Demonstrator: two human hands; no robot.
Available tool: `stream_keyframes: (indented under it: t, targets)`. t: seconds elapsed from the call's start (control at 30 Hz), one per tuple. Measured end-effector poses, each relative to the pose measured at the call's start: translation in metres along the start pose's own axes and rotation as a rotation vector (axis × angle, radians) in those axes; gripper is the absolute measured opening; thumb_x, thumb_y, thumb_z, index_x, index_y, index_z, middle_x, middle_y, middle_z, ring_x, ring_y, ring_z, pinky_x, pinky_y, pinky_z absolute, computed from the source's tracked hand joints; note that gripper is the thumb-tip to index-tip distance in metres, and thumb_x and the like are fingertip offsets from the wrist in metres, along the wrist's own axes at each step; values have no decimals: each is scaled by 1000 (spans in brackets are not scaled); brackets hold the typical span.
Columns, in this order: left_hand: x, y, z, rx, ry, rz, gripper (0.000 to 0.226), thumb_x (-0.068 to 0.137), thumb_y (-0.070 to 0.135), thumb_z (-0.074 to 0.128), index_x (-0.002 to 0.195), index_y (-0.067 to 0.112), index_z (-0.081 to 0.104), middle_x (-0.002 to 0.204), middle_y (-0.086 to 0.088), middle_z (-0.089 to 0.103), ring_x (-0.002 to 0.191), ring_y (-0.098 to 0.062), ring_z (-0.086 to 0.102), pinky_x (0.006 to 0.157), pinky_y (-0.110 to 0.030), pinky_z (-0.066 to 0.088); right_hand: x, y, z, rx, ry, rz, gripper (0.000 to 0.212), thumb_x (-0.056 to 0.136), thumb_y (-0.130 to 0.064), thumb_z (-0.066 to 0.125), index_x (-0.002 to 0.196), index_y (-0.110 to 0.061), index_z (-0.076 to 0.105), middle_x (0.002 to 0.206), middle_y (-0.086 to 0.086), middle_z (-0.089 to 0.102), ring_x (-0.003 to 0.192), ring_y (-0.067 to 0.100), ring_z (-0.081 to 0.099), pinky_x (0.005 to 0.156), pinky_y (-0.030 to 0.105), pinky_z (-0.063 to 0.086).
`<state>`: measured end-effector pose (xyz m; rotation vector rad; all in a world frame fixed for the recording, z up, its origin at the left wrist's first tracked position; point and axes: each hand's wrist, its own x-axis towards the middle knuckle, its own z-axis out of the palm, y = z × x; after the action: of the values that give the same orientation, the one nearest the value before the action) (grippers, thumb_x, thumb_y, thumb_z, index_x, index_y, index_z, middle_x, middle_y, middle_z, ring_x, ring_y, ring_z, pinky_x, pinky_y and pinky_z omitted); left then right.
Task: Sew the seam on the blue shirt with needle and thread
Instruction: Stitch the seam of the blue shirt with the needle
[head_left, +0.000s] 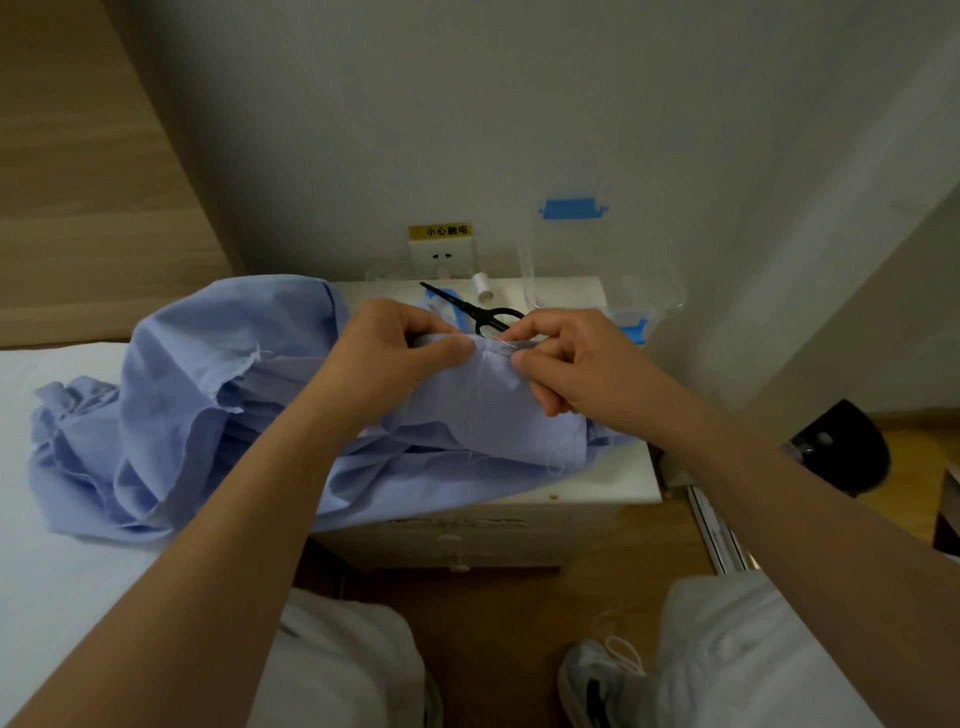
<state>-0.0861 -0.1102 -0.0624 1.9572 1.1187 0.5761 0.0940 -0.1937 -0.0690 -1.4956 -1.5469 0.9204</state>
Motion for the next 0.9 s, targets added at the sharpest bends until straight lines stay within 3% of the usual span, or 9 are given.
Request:
stream_keyframes:
  t: [0.3, 0.47, 0.67, 0.8, 0.9]
  targets:
    - [0, 1, -1, 9, -49, -10, 12, 90, 23, 64, 83, 19, 73, 75, 2, 70, 66, 2, 64, 55, -7, 46, 0, -1, -3, 63, -13, 35, 25, 95, 3, 47, 110, -5, 66, 42, -4, 47, 38, 2, 43, 45, 11, 37]
    - [-1, 2, -3, -22, -94, -14, 15, 91, 22, 63, 90, 12, 74, 82, -7, 72, 78, -16, 68, 71, -25, 55, 0, -2, -5, 110, -14, 50, 24, 95, 3, 48, 108, -4, 66, 41, -5, 43, 37, 2, 39, 45, 11, 35]
    - [-4, 4, -5, -91, -164, 8, 14, 92, 20, 62, 87, 12, 73, 86, -9, 71, 77, -16, 67, 71, -26, 54, 1, 0, -5, 163, -31, 63, 21, 95, 2, 49, 101, -7, 67, 43, -6, 38, 40, 2, 34, 44, 13, 31]
    - [-4, 3, -6, -95, -200, 33, 17, 93, 23, 60, 90, 11, 72, 88, -15, 70, 83, -40, 65, 75, -47, 54, 2, 0, -6, 172, -36, 61, 22, 96, 2, 48, 97, -10, 67, 46, -4, 37, 41, 3, 33, 44, 13, 30]
    - [-4, 4, -6, -104, -217, 47, 16, 93, 22, 58, 88, 15, 72, 86, -6, 71, 80, -21, 67, 70, -28, 55, 2, -1, -7, 181, -49, 58, 24, 96, 1, 48, 95, -13, 67, 47, -3, 36, 41, 4, 31, 44, 13, 30]
